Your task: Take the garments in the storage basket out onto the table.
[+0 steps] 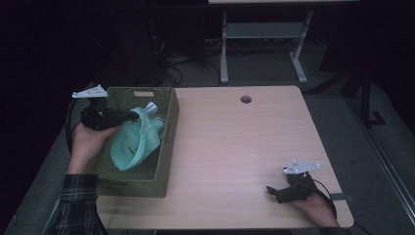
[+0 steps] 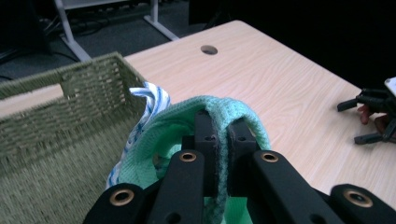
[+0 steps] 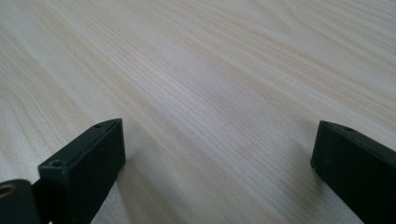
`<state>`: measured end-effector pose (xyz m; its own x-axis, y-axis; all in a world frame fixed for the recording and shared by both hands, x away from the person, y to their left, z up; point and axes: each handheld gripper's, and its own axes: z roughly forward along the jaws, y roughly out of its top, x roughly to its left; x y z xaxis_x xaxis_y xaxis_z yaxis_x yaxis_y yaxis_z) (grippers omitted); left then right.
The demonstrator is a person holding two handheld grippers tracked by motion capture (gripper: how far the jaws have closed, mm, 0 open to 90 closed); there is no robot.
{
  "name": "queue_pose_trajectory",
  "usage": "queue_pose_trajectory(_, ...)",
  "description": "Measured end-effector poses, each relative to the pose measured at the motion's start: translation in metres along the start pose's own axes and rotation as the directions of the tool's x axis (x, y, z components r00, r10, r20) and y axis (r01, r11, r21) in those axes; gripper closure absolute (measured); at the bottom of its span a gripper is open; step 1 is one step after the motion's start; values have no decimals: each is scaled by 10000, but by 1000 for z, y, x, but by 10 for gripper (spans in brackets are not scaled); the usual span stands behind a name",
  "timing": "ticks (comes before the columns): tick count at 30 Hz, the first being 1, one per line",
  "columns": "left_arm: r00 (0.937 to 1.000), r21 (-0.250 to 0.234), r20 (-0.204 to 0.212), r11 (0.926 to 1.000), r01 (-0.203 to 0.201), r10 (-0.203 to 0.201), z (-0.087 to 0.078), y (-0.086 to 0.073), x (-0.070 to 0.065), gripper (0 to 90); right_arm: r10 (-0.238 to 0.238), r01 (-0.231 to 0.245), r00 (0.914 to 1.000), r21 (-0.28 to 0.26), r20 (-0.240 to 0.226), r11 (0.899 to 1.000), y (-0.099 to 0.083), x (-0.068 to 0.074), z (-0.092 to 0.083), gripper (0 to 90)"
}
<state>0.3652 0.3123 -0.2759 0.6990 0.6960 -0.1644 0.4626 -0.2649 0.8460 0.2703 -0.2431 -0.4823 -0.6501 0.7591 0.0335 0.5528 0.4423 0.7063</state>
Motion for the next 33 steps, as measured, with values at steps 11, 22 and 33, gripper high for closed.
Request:
queue_pose_trajectory(11, 9996, -403, -71, 9988, -266, 263, -14, 27, -9, 854, 57, -57, 10000, 26, 2, 10000, 0, 0, 0, 23)
queue_pose_trajectory(22, 9965, -999, 549, 9933, -580, 637, -22, 57, -27, 854, 62, -62, 10000, 27, 13, 10000, 0, 0, 0, 24)
queue_pose_trajectory(33, 9861, -1221, 1229, 9877, -972, 1122, -6, 74, -49, 854, 99, -99, 10000, 49, -1, 9999, 0, 1, 0, 24)
